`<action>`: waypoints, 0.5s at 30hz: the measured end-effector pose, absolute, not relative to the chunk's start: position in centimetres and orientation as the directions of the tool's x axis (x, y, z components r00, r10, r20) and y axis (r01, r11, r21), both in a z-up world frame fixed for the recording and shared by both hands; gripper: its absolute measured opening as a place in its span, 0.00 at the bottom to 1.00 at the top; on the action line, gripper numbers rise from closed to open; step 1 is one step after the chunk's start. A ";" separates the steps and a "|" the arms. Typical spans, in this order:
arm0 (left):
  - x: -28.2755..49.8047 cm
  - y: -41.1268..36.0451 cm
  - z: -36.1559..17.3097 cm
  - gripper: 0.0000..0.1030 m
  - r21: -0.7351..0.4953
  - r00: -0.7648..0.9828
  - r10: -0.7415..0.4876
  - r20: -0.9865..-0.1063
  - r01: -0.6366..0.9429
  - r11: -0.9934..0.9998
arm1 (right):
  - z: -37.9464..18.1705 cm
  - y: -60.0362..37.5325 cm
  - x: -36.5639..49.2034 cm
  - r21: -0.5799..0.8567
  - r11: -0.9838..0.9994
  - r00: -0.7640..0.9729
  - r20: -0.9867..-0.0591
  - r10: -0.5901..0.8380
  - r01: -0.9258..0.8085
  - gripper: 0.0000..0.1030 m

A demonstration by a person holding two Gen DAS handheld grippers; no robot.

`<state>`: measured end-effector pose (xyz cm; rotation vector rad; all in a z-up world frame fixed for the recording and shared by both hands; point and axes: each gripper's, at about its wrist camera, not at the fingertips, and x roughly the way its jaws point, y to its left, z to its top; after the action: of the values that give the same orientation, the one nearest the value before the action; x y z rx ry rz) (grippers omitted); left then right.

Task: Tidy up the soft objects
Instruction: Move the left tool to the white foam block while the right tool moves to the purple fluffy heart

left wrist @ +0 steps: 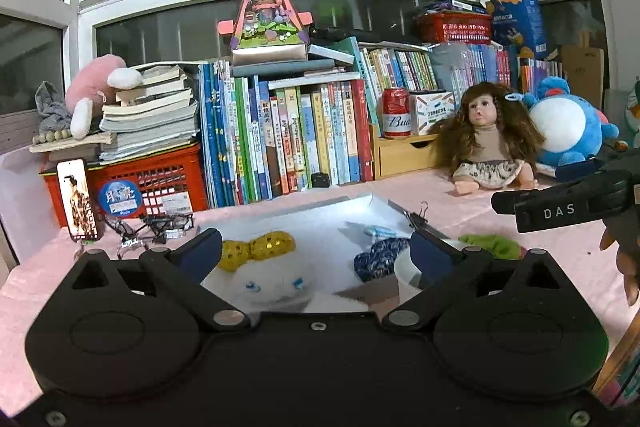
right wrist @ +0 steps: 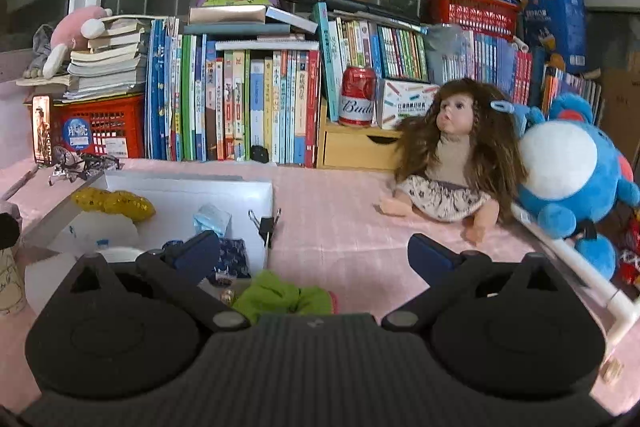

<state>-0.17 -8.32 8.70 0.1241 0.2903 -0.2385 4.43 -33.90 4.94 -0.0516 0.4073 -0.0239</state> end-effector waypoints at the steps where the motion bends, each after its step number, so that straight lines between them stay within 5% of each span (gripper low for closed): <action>1: -0.5 -8.3 8.4 0.97 0.080 0.930 -0.215 -0.299 0.249 0.965 | 4.6 -33.9 4.3 -0.059 0.998 0.916 -0.399 -0.038 0.016 1.00; 7: -1.7 -8.2 6.3 0.93 0.028 0.916 -0.232 -0.328 0.255 0.966 | 2.8 -33.5 3.4 -0.080 0.997 0.912 -0.408 -0.041 0.009 1.00; 15: -1.9 -8.5 4.0 0.75 0.026 0.900 -0.214 -0.381 0.241 0.970 | 1.3 -34.1 1.9 -0.079 0.996 0.900 -0.435 0.004 -0.042 0.99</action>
<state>-1.86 -8.48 4.04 0.0728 0.3855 -0.2359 1.93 -34.09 1.28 -0.0870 0.4496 0.0240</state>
